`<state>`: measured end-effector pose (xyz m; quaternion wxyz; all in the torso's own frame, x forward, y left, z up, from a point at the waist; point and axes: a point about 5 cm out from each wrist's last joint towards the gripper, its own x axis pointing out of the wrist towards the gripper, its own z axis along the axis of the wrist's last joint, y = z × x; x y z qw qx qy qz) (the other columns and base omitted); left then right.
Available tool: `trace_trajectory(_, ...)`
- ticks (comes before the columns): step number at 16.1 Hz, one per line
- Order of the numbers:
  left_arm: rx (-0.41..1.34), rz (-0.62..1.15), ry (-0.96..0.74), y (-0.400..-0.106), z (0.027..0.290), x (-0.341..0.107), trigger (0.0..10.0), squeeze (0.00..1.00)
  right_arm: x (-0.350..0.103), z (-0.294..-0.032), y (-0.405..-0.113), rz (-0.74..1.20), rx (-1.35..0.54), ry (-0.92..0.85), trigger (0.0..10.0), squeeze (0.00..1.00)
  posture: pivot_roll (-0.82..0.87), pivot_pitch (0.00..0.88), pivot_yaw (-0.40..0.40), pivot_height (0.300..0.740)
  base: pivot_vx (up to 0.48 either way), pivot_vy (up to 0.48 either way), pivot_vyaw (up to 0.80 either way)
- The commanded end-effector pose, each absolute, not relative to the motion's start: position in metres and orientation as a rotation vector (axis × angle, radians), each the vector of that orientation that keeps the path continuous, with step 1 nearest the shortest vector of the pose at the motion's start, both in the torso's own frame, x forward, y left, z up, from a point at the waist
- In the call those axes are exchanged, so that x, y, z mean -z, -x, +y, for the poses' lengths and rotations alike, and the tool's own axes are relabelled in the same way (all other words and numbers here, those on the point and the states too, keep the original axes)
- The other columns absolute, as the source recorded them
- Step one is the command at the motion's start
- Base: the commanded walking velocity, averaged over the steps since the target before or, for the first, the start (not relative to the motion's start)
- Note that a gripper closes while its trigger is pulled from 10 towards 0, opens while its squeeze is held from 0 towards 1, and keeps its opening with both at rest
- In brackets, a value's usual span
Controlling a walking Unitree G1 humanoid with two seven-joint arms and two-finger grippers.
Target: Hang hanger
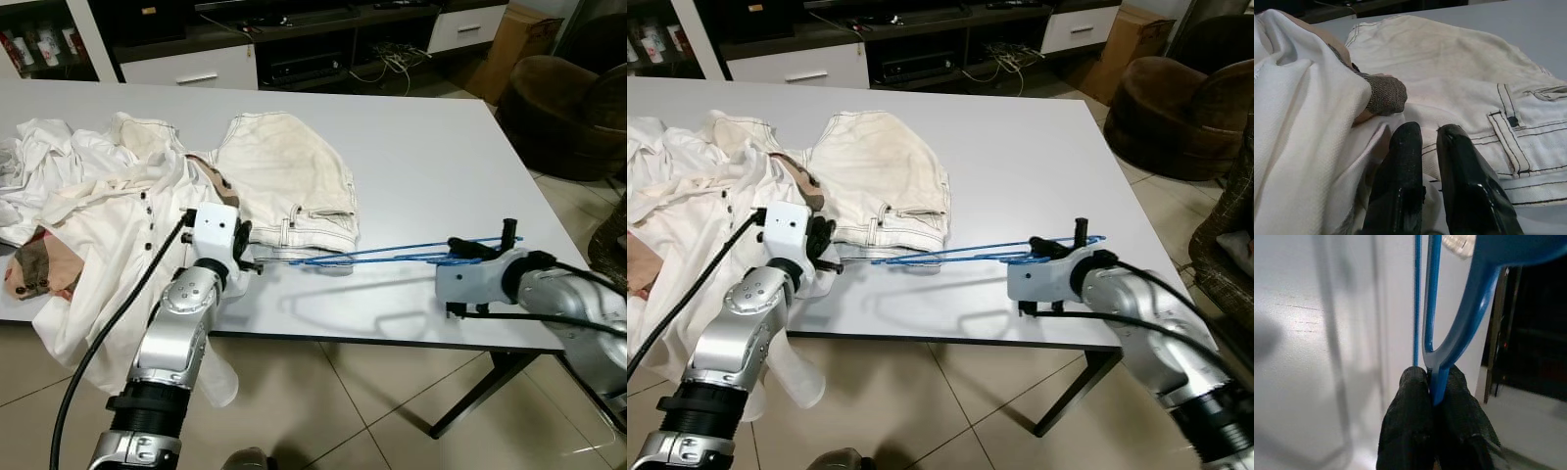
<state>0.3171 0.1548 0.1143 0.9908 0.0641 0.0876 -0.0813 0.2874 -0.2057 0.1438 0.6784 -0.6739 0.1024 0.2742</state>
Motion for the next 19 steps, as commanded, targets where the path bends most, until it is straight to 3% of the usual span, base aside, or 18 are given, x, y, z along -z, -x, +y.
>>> trace_trajectory(1, 0.174, 0.162, -0.142, -0.32, 0.152, -0.118, 10.0, 0.0, -0.143, -0.208, -0.288, 0.252, -0.596, 1.519, 10.0, 0.0, 0.1, 0.0, 0.015, 0.74, 0.0, 0.0, 0.0)
trace_trajectory(2, 0.173, 0.16, -0.142, -0.32, 0.152, -0.118, 10.0, 0.0, -0.143, -0.218, -0.294, 0.301, -0.502, 1.529, 10.0, 0.0, 0.1, 0.0, 0.015, 0.74, 0.0, 0.0, 0.0)
trace_trajectory(9, 0.172, 0.157, -0.143, -0.321, 0.152, -0.119, 10.0, 0.0, -0.139, -0.229, -0.298, 0.38, -0.424, 1.584, 10.0, 0.0, 0.11, 0.0, 0.014, 0.74, 0.0, 0.0, 0.0)
trace_trajectory(13, 0.171, 0.158, -0.15, -0.32, 0.152, -0.119, 10.0, 0.0, -0.14, -0.25, -0.302, 0.435, -0.289, 1.589, 10.0, 0.0, 0.11, 0.0, 0.014, 0.74, 0.0, 0.0, 0.0)
trace_trajectory(19, 0.174, 0.166, -0.193, -0.315, 0.156, -0.115, 10.0, 0.0, -0.132, -0.259, -0.304, 0.476, -0.256, 1.59, 10.0, 0.0, 0.11, 0.0, 0.014, 0.74, 0.0, 0.0, 0.0)
